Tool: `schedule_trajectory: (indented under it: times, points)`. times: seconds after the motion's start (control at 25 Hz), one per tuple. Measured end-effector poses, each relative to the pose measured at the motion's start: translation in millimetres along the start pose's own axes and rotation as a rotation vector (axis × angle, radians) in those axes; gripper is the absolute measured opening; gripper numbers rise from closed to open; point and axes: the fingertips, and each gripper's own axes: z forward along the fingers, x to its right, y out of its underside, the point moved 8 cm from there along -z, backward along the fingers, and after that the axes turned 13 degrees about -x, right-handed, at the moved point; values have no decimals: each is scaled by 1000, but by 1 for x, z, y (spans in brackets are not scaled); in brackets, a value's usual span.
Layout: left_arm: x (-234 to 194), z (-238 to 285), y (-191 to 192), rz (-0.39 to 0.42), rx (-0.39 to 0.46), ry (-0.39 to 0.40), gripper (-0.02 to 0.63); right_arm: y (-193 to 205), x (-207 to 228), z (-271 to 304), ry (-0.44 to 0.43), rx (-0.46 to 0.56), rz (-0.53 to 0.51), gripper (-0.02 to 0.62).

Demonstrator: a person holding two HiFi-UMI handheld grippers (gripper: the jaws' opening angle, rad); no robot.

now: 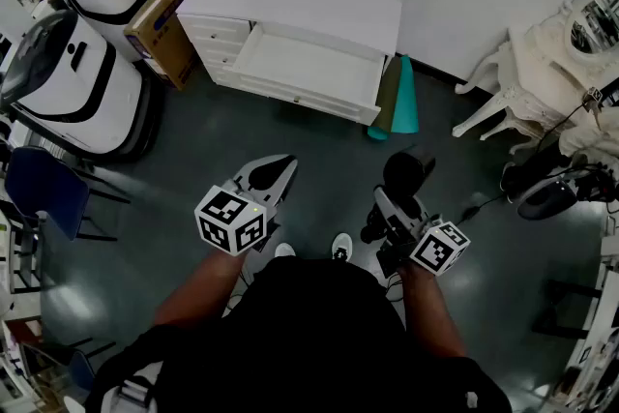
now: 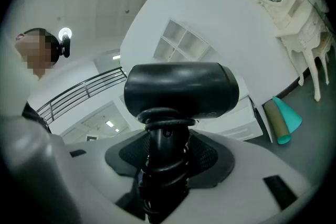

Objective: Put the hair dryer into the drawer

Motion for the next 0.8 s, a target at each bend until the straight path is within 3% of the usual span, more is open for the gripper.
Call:
schedule_trajectory:
  times: [0.52,0.8]
  points:
    - [-6,4,-6,34,4,-30,9,-7,4,9,9,-7,-22,236]
    - [-6,8,-1,27,-7,-18,9,-6,7,13,-62,-4,20,236]
